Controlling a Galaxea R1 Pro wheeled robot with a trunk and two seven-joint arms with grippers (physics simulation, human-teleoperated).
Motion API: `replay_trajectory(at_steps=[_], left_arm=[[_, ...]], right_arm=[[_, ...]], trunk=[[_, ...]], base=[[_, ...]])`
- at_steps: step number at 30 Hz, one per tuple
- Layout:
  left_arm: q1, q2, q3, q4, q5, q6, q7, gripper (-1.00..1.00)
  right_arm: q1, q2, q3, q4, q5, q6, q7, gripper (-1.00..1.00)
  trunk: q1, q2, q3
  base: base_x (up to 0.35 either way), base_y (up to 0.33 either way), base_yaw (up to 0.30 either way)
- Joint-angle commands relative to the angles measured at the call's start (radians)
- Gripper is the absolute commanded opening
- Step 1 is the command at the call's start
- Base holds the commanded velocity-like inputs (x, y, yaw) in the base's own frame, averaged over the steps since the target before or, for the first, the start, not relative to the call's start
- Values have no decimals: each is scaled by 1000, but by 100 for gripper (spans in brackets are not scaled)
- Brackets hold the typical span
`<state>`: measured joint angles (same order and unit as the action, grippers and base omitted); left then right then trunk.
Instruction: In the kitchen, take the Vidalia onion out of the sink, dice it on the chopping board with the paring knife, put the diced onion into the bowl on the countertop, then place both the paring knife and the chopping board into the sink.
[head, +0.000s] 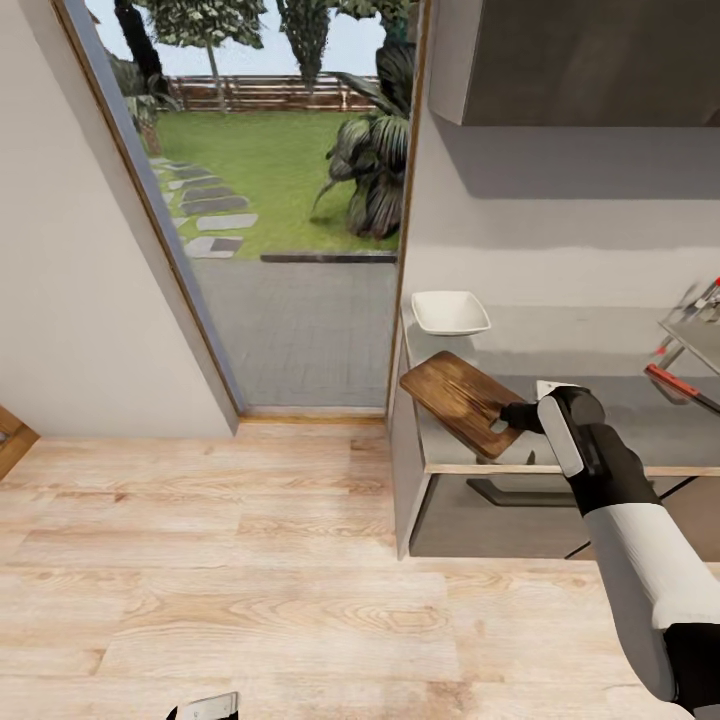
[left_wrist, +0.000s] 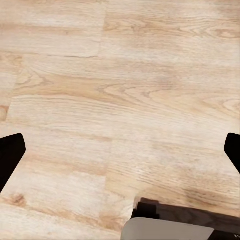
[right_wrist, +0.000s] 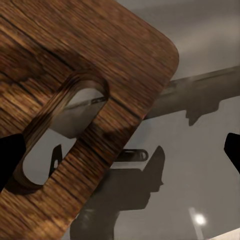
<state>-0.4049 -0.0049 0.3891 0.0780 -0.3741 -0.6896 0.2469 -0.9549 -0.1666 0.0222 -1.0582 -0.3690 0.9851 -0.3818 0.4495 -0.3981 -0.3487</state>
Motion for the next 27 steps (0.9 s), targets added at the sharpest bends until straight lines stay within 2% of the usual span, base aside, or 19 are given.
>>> replay_trajectory(at_steps=[1, 27], left_arm=[[-2, 0, 5, 4, -11, -5, 8, 100], [-2, 0, 5, 4, -10, -4, 8, 100]], right_arm=[[-1, -1, 2, -1, -10, 3, -9, 100], [-1, -1, 2, 20, -10, 3, -9, 100]], trunk=[[1, -2, -2], [1, -2, -23]], base=[[0, 0, 0], [0, -15, 0]])
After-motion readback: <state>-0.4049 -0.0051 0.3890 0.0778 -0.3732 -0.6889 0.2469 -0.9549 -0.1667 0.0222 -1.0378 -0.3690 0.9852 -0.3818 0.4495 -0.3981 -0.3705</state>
